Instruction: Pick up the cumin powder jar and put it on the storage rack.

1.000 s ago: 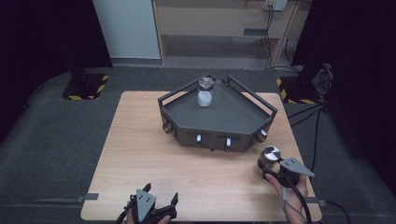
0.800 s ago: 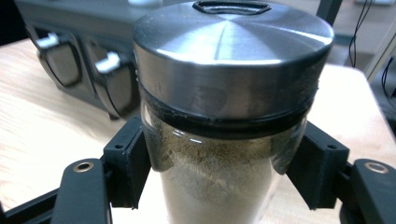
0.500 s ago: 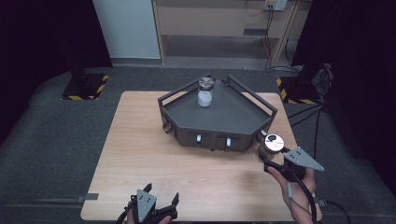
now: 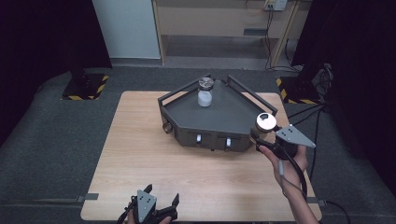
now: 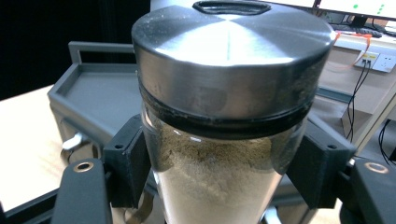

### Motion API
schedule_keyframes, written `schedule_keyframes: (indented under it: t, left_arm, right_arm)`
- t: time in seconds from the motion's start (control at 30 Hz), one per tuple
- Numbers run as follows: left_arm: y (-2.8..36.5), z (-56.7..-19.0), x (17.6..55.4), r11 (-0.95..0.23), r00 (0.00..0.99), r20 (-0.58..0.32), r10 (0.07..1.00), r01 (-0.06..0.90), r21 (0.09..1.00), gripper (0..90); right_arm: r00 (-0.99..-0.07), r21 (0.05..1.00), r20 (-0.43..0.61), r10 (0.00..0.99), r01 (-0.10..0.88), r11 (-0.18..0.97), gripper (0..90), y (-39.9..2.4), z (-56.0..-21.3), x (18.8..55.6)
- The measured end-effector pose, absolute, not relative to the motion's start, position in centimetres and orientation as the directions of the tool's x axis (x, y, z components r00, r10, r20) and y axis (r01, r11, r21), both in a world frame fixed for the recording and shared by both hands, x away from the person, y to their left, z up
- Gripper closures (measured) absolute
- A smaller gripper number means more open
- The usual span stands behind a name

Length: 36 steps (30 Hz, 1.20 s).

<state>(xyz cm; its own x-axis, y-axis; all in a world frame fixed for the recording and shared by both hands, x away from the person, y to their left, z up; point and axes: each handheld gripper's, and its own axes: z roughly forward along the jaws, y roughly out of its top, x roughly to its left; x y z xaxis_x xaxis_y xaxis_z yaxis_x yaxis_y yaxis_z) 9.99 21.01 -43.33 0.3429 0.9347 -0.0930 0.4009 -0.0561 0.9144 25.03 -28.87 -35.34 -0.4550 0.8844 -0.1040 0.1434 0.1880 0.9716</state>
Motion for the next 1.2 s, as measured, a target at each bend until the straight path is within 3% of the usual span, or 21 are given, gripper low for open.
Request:
schedule_keyframes:
  t: [0.53, 1.2]
  left_arm:
    - [21.2, -43.6, 9.7, -0.057, 0.349, -0.098, 0.932, 0.409, 0.911, 2.4]
    - [21.0, -43.8, 9.1, -0.074, 0.369, -0.083, 0.926, 0.394, 0.916, 2.4]
  right_arm:
    - [-0.457, 0.968, -0.095, 0.884, 0.165, 0.189, 30.9, -26.1, -34.1, 31.3]
    - [-0.429, 0.943, -0.041, 0.903, 0.282, 0.177, 30.8, -23.5, -35.9, 38.6]
